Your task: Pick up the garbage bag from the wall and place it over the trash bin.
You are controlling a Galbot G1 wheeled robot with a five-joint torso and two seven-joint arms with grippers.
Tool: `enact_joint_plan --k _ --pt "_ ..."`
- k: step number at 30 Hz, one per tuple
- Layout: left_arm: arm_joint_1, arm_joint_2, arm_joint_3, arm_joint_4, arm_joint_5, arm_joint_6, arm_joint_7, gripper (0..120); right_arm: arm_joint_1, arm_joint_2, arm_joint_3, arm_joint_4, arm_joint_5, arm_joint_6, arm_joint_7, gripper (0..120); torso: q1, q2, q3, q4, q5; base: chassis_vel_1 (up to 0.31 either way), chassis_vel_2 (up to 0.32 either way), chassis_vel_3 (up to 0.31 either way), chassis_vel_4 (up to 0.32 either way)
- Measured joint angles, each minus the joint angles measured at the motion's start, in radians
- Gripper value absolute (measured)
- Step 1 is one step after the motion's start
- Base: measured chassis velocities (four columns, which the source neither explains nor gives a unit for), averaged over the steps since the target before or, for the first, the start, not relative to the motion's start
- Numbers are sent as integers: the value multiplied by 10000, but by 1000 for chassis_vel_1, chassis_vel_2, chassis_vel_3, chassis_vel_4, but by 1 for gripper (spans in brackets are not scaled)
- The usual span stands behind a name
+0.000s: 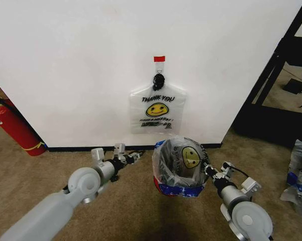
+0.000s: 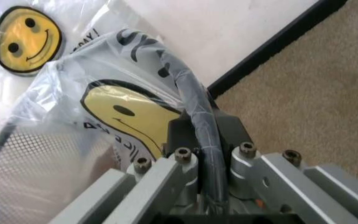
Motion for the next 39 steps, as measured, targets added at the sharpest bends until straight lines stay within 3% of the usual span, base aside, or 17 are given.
enact_joint_plan --k 3,5,6,7,10,12,13,17,23,27,39 --pt "-545 121 279 -639 217 413 -747 71 -2 6 -57 -43 -331 99 -121 0 0 0 0 0 2 0 0 0 0" --pt "-807 111 469 -832 153 592 -923 72 -6 12 -70 -44 -389 117 -128 0 0 0 0 -1 0 0 0 0 0" --pt "-1012 87 623 -968 86 750 -1056 69 -7 21 -76 -44 -436 133 -133 0 0 0 0 -2 0 0 0 0 0" --pt "-2173 -109 1524 -1531 -521 1564 -1682 57 -17 67 -88 -41 -684 225 -141 0 0 0 0 -4 2 0 0 0 0" --pt "-3266 -305 2722 -1857 -964 2083 -2296 49 -45 78 -69 -36 -753 253 -142 0 0 0 0 -6 5 0 0 0 0" --pt "-4109 -468 3835 -1866 -1052 2469 -2603 36 -64 94 -26 -30 -803 275 -129 0 0 0 0 -2 0 0 0 0 0" --pt "-4109 -468 3835 -1866 -1052 2469 -2603 36 -64 94 -26 -30 -803 275 -129 0 0 0 0 -2 0 0 0 0 0" --pt "-5611 -895 5545 -1170 -192 3000 -2711 19 -79 169 -37 -30 -1005 302 -116 0 1 0 1 0 0 0 0 0 0" --pt "-6941 -1678 6983 -224 -273 3499 -3046 0 -64 290 -139 -32 -1265 332 -115 0 0 0 1 -3 3 0 0 0 0" --pt "-7449 -2055 8056 331 -240 3564 -3104 0 -47 338 -189 -35 -1364 348 -116 0 0 0 1 -1 2 0 0 0 0" --pt "-8259 -3519 9663 1642 731 3545 -3184 0 -111 300 -229 -8 -1429 356 -137 0 0 0 1 -2 4 0 0 0 0"
